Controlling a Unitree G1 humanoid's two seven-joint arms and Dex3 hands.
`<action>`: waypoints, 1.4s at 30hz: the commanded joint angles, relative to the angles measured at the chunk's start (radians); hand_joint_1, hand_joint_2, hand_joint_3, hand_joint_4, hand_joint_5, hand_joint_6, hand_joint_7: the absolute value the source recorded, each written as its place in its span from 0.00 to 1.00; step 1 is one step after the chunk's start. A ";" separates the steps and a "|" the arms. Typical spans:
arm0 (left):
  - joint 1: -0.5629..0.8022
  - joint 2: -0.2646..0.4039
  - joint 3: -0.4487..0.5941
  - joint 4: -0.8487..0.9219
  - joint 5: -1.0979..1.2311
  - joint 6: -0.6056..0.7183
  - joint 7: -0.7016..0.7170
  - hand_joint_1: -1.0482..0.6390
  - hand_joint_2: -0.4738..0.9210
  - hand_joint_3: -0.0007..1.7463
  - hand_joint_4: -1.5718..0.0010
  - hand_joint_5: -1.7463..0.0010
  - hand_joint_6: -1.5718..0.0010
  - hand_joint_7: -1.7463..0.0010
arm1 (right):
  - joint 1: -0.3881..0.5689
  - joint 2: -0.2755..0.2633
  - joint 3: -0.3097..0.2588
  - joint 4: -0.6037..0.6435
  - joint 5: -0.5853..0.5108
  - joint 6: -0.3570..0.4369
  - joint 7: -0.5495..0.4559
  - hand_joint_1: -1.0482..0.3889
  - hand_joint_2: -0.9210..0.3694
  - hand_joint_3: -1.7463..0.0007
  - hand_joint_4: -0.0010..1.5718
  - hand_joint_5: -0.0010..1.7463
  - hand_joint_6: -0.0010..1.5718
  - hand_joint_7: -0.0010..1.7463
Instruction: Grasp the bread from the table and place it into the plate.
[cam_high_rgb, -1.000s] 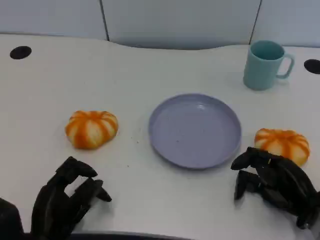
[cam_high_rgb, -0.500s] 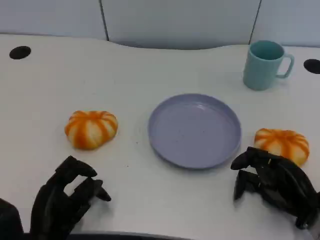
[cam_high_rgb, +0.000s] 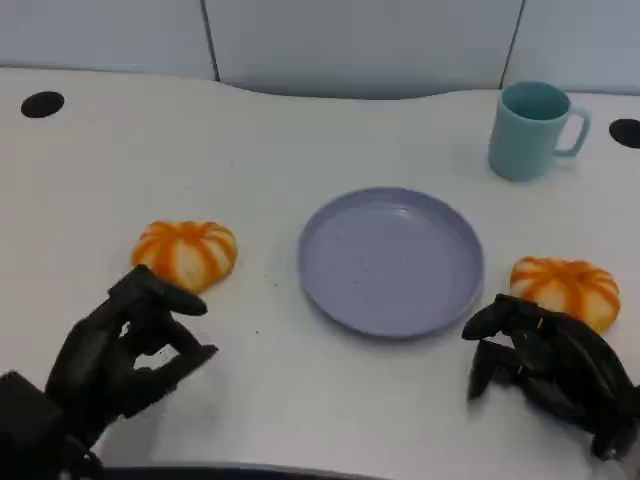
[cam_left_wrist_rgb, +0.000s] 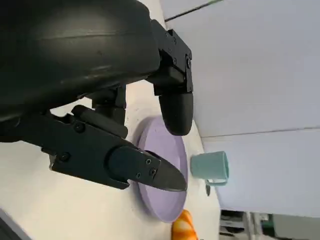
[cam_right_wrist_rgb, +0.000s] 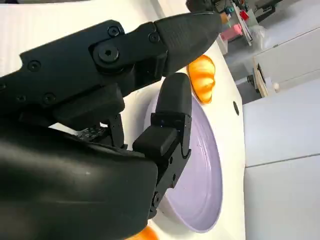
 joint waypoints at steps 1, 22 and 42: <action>-0.032 0.097 -0.034 -0.066 0.183 -0.009 0.115 0.28 1.00 0.02 0.90 0.12 0.83 0.41 | 0.038 0.002 0.010 0.024 -0.016 0.010 -0.011 0.36 0.00 0.94 0.38 0.93 0.47 0.61; -0.291 0.411 -0.297 -0.116 0.815 0.211 0.329 0.11 1.00 0.02 1.00 0.79 0.88 0.95 | 0.053 0.010 0.021 -0.024 -0.003 0.057 -0.017 0.36 0.00 0.94 0.38 0.93 0.45 0.63; -0.708 0.292 -0.630 0.470 0.990 0.388 0.440 0.07 1.00 0.03 1.00 0.95 0.91 0.99 | 0.040 -0.012 0.024 0.014 -0.007 0.020 -0.016 0.35 0.00 0.94 0.37 0.93 0.45 0.61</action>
